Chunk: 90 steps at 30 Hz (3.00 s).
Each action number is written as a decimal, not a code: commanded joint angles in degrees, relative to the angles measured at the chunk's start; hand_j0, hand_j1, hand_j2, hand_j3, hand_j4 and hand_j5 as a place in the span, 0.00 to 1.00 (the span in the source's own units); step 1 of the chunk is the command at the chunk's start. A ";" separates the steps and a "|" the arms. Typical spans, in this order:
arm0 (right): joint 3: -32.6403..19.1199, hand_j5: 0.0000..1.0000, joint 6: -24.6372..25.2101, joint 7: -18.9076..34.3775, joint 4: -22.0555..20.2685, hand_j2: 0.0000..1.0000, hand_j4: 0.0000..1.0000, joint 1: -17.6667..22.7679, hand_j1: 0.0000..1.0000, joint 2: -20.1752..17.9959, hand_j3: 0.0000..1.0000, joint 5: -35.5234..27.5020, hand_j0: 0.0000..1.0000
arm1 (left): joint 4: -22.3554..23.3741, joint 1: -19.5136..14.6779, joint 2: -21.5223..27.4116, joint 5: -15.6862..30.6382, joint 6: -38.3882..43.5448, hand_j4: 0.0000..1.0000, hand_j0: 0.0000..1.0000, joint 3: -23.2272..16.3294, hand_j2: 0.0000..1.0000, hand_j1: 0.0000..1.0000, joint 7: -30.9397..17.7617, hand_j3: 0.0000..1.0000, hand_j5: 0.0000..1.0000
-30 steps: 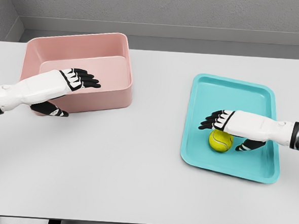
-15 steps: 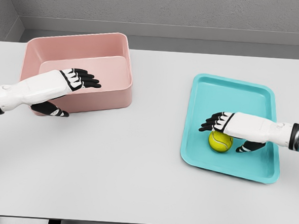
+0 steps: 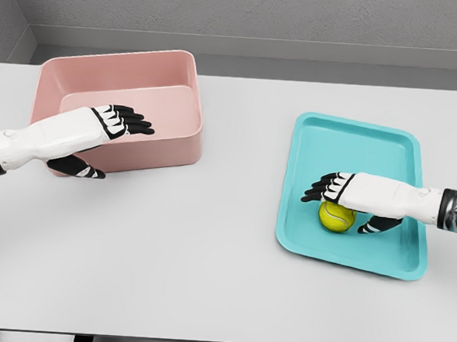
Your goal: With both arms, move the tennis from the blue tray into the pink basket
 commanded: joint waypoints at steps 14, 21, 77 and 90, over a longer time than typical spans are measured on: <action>-0.04 1.00 0.07 0.09 0.60 1.00 1.00 0.35 1.00 0.07 1.00 -0.33 1.00 | -0.01 0.09 0.06 0.39 0.04 1.00 1.00 0.03 1.00 1.00 0.03 1.00 1.00; -0.04 1.00 0.07 0.18 0.96 1.00 1.00 0.44 1.00 0.16 1.00 -0.33 1.00 | -0.01 0.09 0.06 0.39 0.04 1.00 1.00 0.03 1.00 1.00 0.03 1.00 1.00; -0.22 0.60 0.07 0.18 0.96 0.60 0.60 0.44 0.60 1.48 0.60 1.60 0.60 | 0.17 0.09 0.41 0.48 0.04 1.00 1.00 0.03 1.00 1.00 0.03 1.00 1.00; -1.36 0.60 0.07 -0.35 -1.24 0.60 0.60 -2.37 0.60 1.21 0.60 0.98 0.60 | 0.43 0.09 0.50 0.48 0.04 1.00 1.00 0.12 1.00 1.00 0.29 1.00 1.00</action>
